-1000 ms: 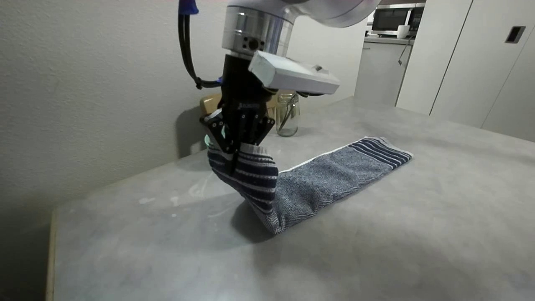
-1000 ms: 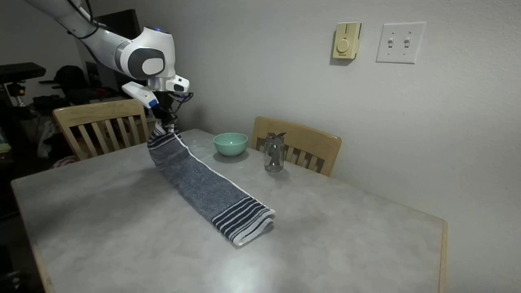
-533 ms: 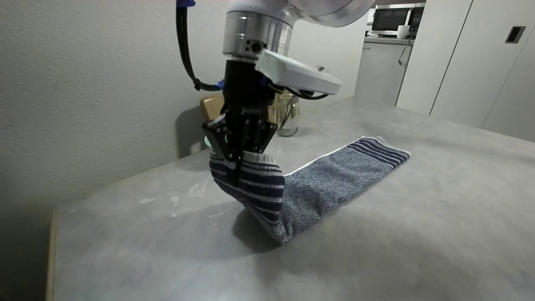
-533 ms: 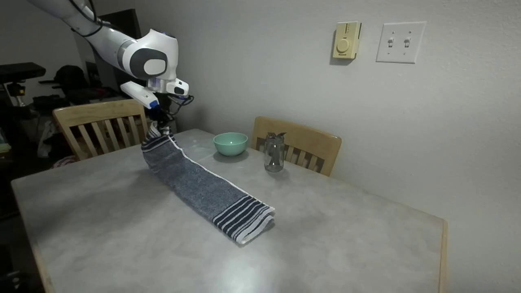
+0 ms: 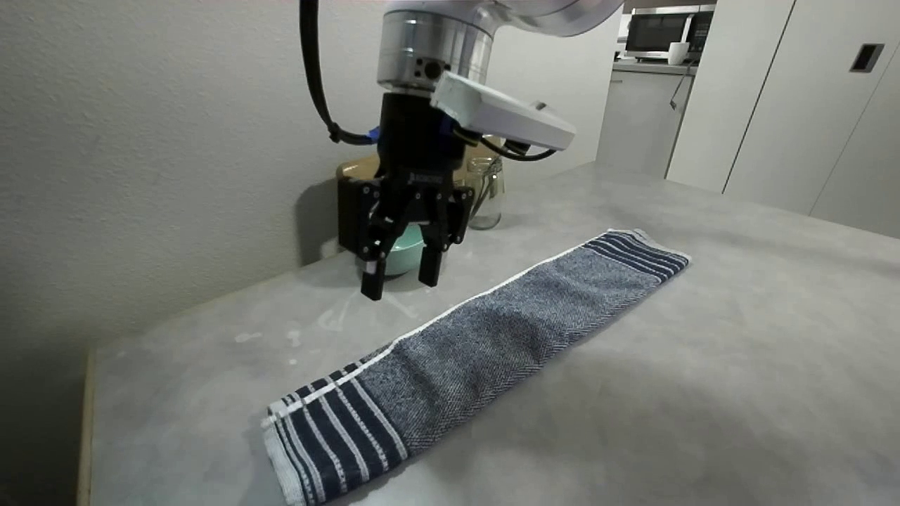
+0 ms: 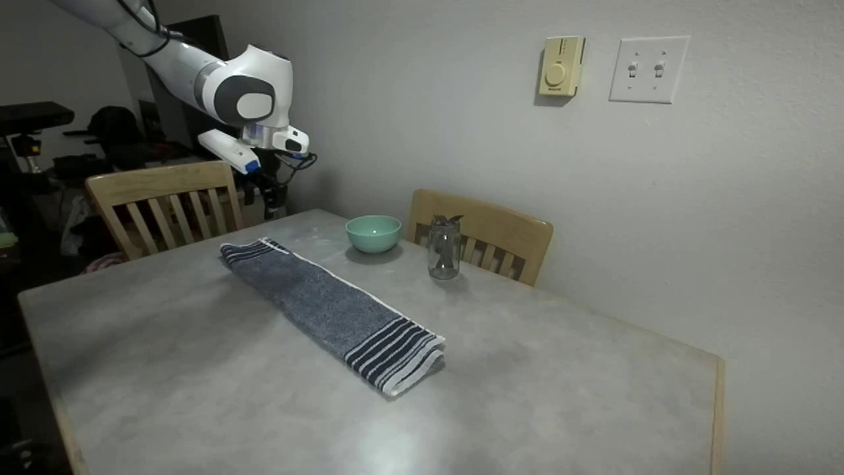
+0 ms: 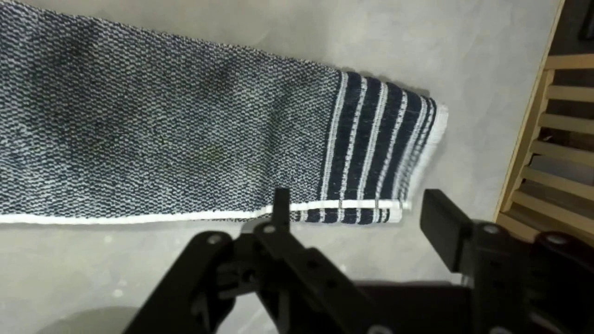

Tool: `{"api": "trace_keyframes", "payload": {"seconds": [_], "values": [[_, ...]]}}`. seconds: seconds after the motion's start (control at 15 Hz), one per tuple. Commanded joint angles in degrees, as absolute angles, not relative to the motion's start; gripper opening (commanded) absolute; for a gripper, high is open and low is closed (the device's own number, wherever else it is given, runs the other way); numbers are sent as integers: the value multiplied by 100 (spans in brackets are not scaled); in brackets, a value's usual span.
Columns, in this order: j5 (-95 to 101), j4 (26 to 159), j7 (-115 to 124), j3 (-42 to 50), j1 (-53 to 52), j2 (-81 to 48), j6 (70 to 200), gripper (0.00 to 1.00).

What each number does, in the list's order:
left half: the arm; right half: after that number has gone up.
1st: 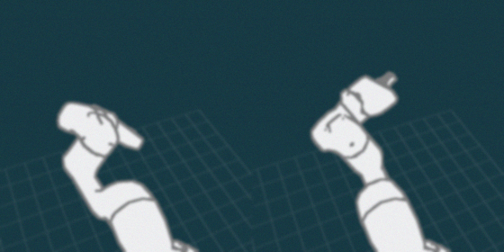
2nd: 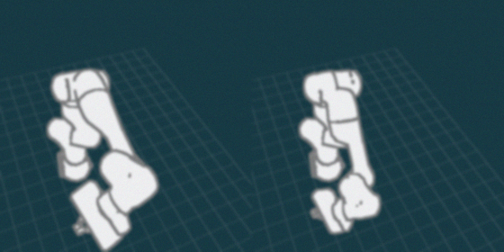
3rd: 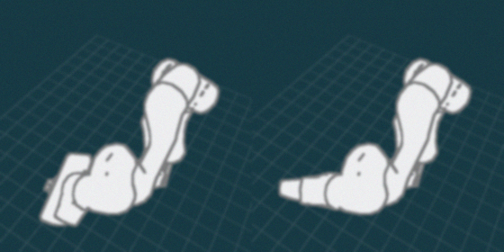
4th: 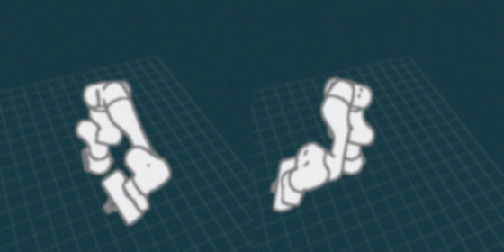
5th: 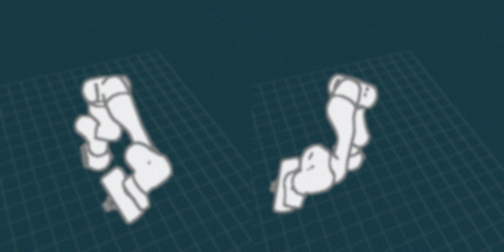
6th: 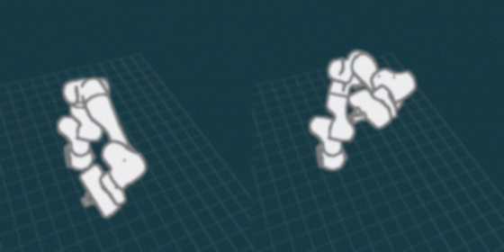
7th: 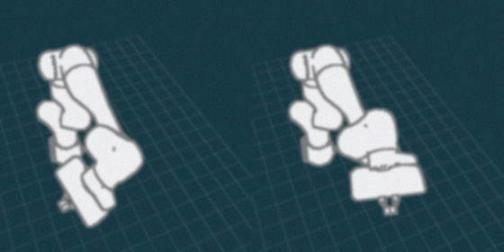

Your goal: Unfold the towel once

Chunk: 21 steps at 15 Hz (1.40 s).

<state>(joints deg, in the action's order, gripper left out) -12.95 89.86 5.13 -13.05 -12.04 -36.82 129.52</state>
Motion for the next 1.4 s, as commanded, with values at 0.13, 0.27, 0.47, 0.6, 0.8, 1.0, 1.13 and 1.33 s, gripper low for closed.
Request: {"api": "trace_keyframes", "payload": {"seconds": [0.13,0.27,0.47,0.6,0.8,1.0,1.13,1.33], "values": [[-1411,8926,443,-1259,-1083,-3599,12886,100],[-1263,9002,627,-1104,-1145,-3497,12958,100],[-745,9135,1020,-756,-1382,-3272,13019,100],[-232,9181,1358,-526,-1561,-3101,12965,100],[339,9199,1798,-343,-1742,-2873,12881,100],[624,9245,2100,-297,-1820,-2646,12830,100],[614,9244,2190,-343,-1791,-2560,12749,100],[541,8999,2120,-415,-1745,-2737,12779,100]]}}
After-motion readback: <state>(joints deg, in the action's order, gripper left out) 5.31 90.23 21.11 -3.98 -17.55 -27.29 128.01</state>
